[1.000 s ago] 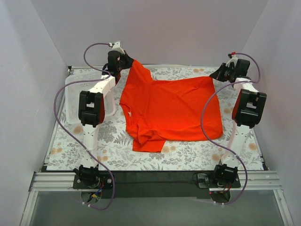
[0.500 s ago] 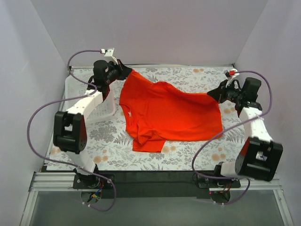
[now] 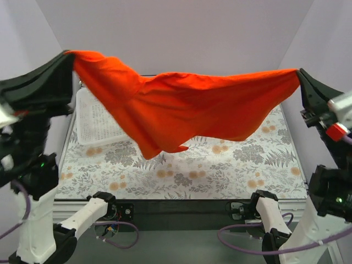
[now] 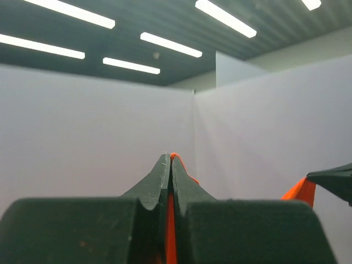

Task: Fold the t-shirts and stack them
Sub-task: Flatten the tshirt out

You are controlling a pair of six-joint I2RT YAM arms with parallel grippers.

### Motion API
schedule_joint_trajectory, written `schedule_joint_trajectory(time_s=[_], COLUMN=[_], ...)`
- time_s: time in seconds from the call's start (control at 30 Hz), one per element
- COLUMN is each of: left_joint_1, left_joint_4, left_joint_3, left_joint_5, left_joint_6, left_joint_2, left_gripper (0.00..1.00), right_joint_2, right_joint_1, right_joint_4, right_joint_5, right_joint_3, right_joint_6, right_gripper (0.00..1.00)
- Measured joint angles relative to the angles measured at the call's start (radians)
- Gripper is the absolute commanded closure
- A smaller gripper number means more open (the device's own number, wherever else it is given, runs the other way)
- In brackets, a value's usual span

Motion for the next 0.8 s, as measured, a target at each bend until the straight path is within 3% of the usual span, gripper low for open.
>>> schedule_joint_trajectory(time_s=[0.13, 0.27, 0.47, 0.6, 0.73, 0.8], left_joint_1=[0.0, 0.0, -0.001, -0.002, -0.002, -0.003], left_joint_4=[0.003, -0.001, -0.044, -0.023, 0.02, 0.084], left_joint_3=[0.137, 0.156, 0.009, -0.172, -0.291, -0.363], left_joint_5=[-0.031, -0.05, -0.07, -0.068, -0.051, -0.039], left_joint_6=[-0.007, -0.014, -0.006, -0.013, -0.028, -0.039], left_joint_2=[-0.066, -0.088, -0.056, 0.043, 0.177, 0.379], left_gripper=[1.0, 1.0, 1.0, 1.0, 1.0, 1.0], right_joint_2=[-0.002, -0.001, -0.003, -0.01, -0.011, 0.02], right_joint_1=[0.0, 0.001, 0.003, 0.003, 0.003, 0.003], right_joint_4=[-0.026, -0.05, -0.048, -0.023, 0.059, 0.109], right_joint_5=[0.066, 0.12, 0.203, 0.204, 0.185, 0.176], right_joint_3=[0.211, 0.33, 0.281, 0.008, -0.45, -0.673], right_joint_6=[0.064, 0.104, 0.096, 0.07, 0.029, 0.016], right_gripper=[0.99, 0.99, 0.99, 0.99, 0.99, 0.99])
